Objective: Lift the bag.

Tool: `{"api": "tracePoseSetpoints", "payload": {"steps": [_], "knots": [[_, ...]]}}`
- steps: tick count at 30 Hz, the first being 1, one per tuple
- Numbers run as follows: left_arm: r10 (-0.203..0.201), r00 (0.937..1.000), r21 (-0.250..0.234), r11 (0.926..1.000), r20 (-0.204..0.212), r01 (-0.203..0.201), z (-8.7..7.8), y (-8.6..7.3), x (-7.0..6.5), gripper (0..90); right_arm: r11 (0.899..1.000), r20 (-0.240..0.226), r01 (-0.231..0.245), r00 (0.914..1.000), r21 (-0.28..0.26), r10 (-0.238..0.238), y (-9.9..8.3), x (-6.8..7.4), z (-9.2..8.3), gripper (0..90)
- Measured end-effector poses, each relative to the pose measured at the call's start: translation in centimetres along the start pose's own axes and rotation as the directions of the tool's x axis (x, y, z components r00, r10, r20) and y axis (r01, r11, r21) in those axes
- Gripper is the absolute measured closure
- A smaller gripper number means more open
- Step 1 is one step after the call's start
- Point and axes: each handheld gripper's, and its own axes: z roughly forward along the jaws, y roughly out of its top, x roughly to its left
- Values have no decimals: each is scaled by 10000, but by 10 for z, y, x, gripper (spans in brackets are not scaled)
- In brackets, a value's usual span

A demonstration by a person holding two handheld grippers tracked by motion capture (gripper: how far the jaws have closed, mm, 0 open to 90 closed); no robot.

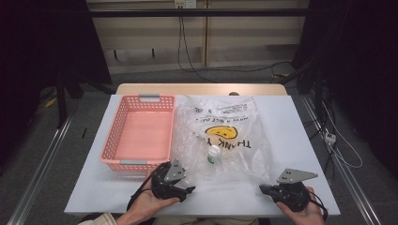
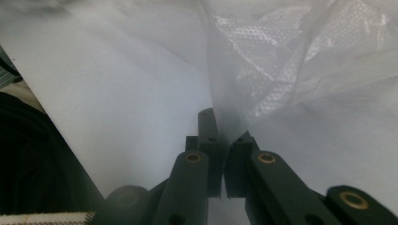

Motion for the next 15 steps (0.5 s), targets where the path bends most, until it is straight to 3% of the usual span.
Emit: {"api": "tracePoseSetpoints", "payload": {"steps": [3, 6, 9, 11, 15], "knots": [[-157, 9999, 379, 9992, 55, 155, 4, 0, 1, 430, 10000, -94, -66, 9999, -23, 66, 0, -1, 0, 888], [-618, 9967, 509, 9970, 517, 592, 4, 1, 5, 512, 9999, -151, -113, 9998, -57, 112, 0, -1, 0, 887], [-758, 9947, 550, 9959, 693, 721, 5, 2, 7, 574, 9998, -210, -199, 9996, -47, 198, 0, -3, 1, 888], [-1157, 9918, 498, 9923, 549, 1130, 6, 3, 9, 665, 9997, -227, -230, 9995, -82, 228, 1, -3, 1, 888], [-1331, 9895, 529, 9901, 556, 1302, 5, 3, 12, 878, 9995, -297, -302, 9991, -36, 301, 2, -4, 2, 891]]}}
